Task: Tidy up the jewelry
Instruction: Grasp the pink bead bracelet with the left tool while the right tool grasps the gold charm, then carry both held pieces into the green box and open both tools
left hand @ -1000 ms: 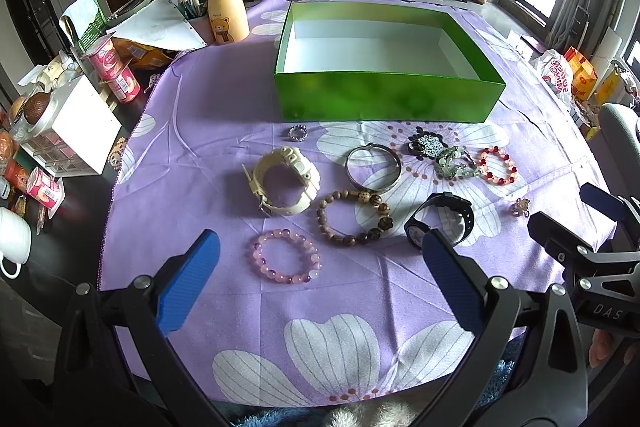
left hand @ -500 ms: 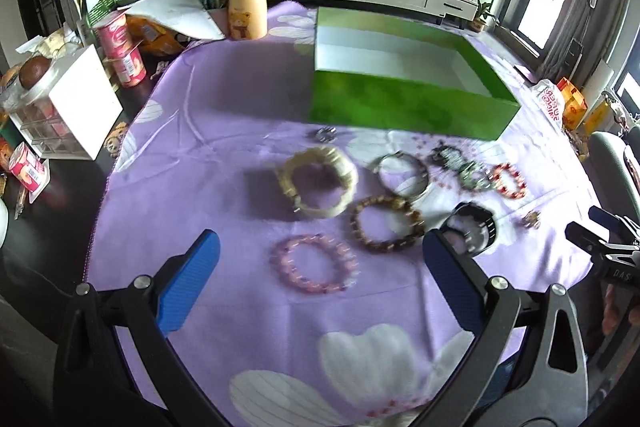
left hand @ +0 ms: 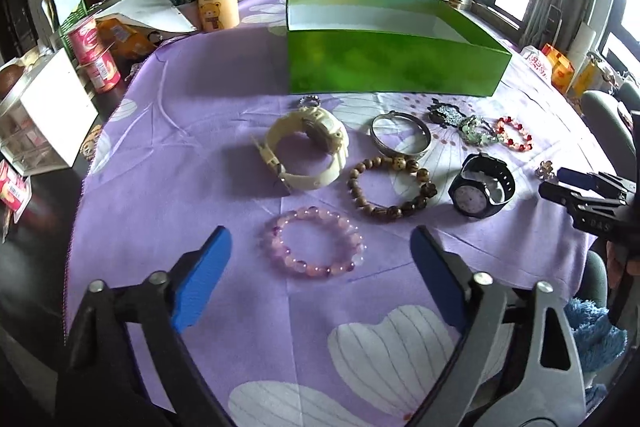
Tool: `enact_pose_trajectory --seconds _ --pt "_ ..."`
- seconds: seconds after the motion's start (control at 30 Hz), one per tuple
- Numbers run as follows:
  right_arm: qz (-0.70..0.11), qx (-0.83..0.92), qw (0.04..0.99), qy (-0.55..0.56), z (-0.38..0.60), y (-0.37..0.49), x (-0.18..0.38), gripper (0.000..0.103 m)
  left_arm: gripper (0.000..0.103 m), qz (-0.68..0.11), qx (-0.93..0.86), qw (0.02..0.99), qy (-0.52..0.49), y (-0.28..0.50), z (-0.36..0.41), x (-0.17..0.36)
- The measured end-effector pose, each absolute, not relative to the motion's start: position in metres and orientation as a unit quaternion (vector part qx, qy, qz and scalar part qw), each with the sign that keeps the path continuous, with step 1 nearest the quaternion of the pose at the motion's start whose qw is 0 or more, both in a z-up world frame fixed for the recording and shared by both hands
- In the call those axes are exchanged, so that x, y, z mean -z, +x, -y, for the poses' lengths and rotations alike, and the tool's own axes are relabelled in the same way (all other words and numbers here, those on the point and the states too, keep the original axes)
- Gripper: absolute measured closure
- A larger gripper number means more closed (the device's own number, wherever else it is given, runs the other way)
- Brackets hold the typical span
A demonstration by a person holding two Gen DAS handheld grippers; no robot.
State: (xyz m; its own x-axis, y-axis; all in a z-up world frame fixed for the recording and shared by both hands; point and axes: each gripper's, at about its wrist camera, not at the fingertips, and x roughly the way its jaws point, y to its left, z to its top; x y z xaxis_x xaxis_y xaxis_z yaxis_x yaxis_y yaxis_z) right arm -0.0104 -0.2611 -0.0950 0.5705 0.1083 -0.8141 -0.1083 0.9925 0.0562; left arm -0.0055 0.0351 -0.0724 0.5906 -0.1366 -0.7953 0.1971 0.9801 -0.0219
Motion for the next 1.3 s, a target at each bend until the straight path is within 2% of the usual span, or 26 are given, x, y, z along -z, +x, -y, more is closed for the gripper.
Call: enact_pose_trajectory --seconds 0.13,0.3,0.37,0.43,0.47,0.53,0.67,0.73,0.77,0.93,1.3 --pt "-0.449 -0.069 0.891 -0.011 0.255 -0.006 0.096 0.049 0.028 -0.461 0.093 0.882 0.035 0.001 -0.037 0.088" --pt "-0.442 -0.074 0.894 -0.017 0.253 -0.004 0.096 0.056 0.035 -0.475 0.089 0.875 0.008 0.005 -0.049 0.095" --pt "-0.439 -0.073 0.895 -0.016 0.255 -0.003 0.097 0.058 0.042 -0.477 0.082 0.875 0.001 0.008 -0.054 0.094" --pt "-0.436 -0.072 0.897 -0.018 0.254 -0.002 0.097 0.059 0.057 -0.486 0.070 0.871 0.005 0.013 -0.056 0.098" --pt "-0.435 -0.071 0.898 -0.020 0.253 -0.002 0.097 0.060 0.060 -0.493 0.065 0.867 0.004 0.016 -0.058 0.101" --pt "-0.432 -0.071 0.899 -0.022 0.252 -0.001 0.097 0.062 0.066 -0.495 0.057 0.867 0.013 0.017 -0.058 0.101" --pt "-0.428 -0.073 0.901 -0.023 0.250 0.002 0.098 0.077 0.072 -0.500 0.045 0.865 0.027 0.019 -0.053 0.101" --pt "-0.425 -0.071 0.902 -0.028 0.249 0.003 0.098 0.079 0.088 -0.500 0.052 0.864 0.029 0.019 -0.049 0.100" --pt "-0.423 -0.069 0.903 -0.031 0.247 0.004 0.097 0.079 0.091 -0.499 0.055 0.864 0.032 0.019 -0.047 0.100" --pt "-0.421 -0.071 0.904 -0.027 0.249 0.003 0.096 0.079 0.096 -0.502 0.067 0.862 0.011 0.019 -0.050 0.099" --pt "-0.376 -0.081 0.923 -0.016 0.248 -0.003 0.053 0.079 0.096 -0.449 0.109 0.887 -0.009 0.016 -0.043 0.048"
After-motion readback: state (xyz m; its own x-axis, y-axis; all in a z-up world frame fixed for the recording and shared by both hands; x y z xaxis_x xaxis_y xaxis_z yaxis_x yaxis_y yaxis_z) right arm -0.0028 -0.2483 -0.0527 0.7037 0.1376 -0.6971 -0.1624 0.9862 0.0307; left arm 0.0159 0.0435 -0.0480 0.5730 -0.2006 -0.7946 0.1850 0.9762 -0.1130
